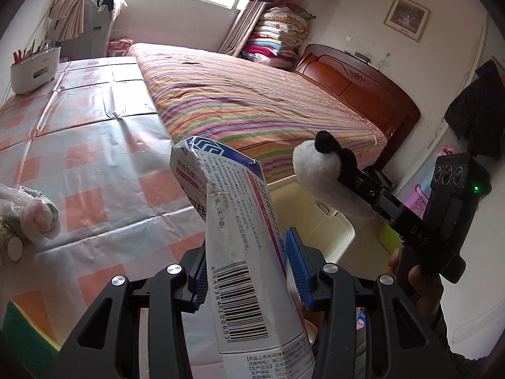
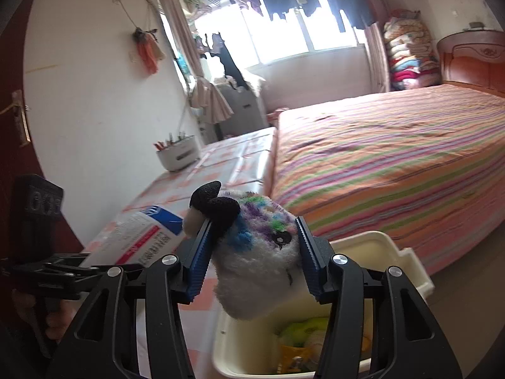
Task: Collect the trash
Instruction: 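Carry the plush toy and box with both tools over the cream bin, then open the right tool to drop the plush toy into the bin, then open the left tool to drop the white-and-blue box into the bin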
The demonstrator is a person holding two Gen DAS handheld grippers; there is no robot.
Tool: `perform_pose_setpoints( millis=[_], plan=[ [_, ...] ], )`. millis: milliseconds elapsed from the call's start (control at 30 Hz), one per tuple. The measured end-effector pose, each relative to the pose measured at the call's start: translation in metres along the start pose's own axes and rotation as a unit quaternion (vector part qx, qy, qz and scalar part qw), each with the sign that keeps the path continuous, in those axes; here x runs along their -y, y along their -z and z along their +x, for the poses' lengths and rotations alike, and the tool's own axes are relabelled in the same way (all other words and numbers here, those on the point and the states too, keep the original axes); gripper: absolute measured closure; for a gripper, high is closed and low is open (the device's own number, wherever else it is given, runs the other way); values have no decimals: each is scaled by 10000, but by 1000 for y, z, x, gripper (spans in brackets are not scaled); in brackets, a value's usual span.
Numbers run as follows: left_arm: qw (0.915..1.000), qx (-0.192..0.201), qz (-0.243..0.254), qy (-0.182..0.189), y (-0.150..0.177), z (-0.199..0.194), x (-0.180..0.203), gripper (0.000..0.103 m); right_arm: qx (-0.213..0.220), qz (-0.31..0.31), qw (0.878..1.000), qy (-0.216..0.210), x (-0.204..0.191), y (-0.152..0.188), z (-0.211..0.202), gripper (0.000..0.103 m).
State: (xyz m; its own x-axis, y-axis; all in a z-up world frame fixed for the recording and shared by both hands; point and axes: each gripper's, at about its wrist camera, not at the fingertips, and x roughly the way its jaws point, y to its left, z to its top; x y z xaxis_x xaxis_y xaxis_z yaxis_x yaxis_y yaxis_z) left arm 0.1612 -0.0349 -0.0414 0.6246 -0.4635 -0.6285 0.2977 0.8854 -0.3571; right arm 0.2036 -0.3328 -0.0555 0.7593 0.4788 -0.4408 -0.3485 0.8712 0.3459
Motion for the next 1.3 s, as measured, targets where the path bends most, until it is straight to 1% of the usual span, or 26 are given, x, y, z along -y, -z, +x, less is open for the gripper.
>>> perform_pose_setpoints(
  millis=[133, 200, 300, 367, 467, 600, 833, 933, 1133, 1200, 1233, 1300],
  plan=[
    [9999, -61, 93, 47, 2, 5, 8, 60, -50, 52, 9995, 309, 9, 4, -1, 51],
    [9998, -90, 129, 77, 2, 7, 11, 60, -77, 124, 9991, 402, 14, 6, -2, 48],
    [9997, -114, 186, 96, 2, 10, 17, 60, -100, 293, 9983, 492, 22, 7, 0, 43],
    [9996, -129, 217, 125, 1, 11, 21, 60, -80, 396, 9978, 522, 25, 6, 0, 34],
    [9993, -153, 285, 163, 0, 14, 26, 60, -30, 516, 9975, 483, 28, 5, -4, 32],
    [9990, -205, 325, 220, -2, 19, 31, 60, 62, 585, 9972, 463, 26, 3, -5, 32],
    [9981, -361, 342, 352, -4, 32, 36, 60, 487, 795, 9938, 599, 33, -3, -28, 31],
    [9974, -463, 371, 406, -6, 39, 40, 59, 598, 915, 9920, 637, 38, -3, -33, 31],
    [9962, -559, 519, 417, -5, 51, 53, 57, 678, 982, 9909, 616, 40, -4, -33, 31],
    [9961, -593, 547, 367, -5, 56, 58, 56, 696, 983, 9908, 613, 39, -3, -32, 31],
    [9959, -602, 575, 345, -6, 57, 61, 56, 698, 983, 9909, 603, 39, -3, -31, 31],
    [9959, -569, 614, 334, -8, 59, 65, 42, 714, 991, 9907, 596, 38, -3, -31, 31]
  ],
)
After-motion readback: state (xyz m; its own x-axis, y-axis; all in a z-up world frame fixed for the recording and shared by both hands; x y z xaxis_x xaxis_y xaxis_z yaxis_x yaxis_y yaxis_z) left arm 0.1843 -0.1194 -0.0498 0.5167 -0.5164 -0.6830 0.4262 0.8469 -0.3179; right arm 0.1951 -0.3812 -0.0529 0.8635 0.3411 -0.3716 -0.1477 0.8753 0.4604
